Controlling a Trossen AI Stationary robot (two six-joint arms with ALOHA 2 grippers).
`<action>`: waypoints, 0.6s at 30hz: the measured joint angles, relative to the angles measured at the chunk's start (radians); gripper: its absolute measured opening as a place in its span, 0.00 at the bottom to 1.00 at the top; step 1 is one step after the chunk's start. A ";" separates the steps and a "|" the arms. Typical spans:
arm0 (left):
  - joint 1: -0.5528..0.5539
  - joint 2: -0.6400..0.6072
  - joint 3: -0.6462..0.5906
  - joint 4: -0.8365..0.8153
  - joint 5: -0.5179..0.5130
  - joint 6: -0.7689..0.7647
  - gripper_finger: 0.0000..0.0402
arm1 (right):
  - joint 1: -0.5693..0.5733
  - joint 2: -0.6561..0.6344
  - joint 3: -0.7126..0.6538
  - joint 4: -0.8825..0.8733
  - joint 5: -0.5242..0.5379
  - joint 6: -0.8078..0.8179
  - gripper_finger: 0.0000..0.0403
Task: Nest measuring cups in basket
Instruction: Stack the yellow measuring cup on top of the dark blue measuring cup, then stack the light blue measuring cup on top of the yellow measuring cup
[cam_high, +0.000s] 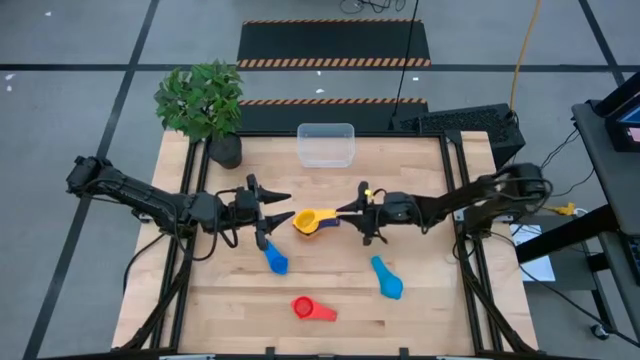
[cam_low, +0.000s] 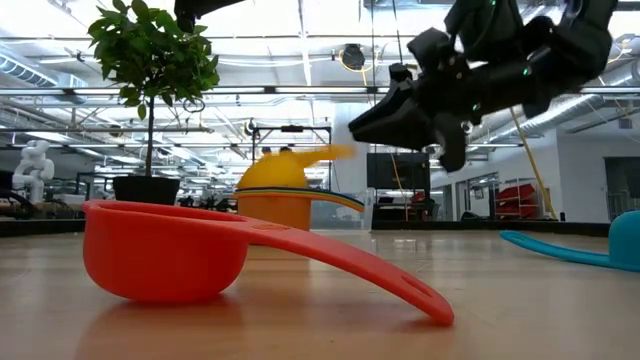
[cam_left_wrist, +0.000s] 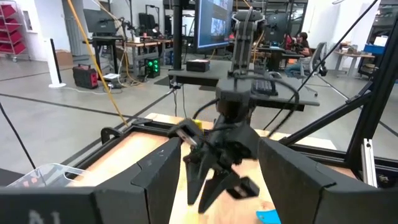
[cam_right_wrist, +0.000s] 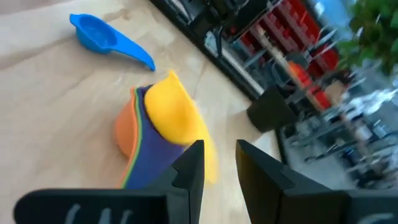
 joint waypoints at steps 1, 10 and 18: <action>0.000 0.000 0.000 -0.001 0.000 0.000 0.54 | 0.000 -0.031 0.000 -0.048 0.000 0.025 0.22; 0.001 0.000 0.000 -0.002 0.000 0.000 0.54 | 0.000 -0.248 0.000 -0.309 -0.001 0.158 0.22; 0.001 0.000 0.000 -0.003 0.000 0.000 0.54 | 0.000 -0.347 0.000 -0.373 0.000 0.252 0.22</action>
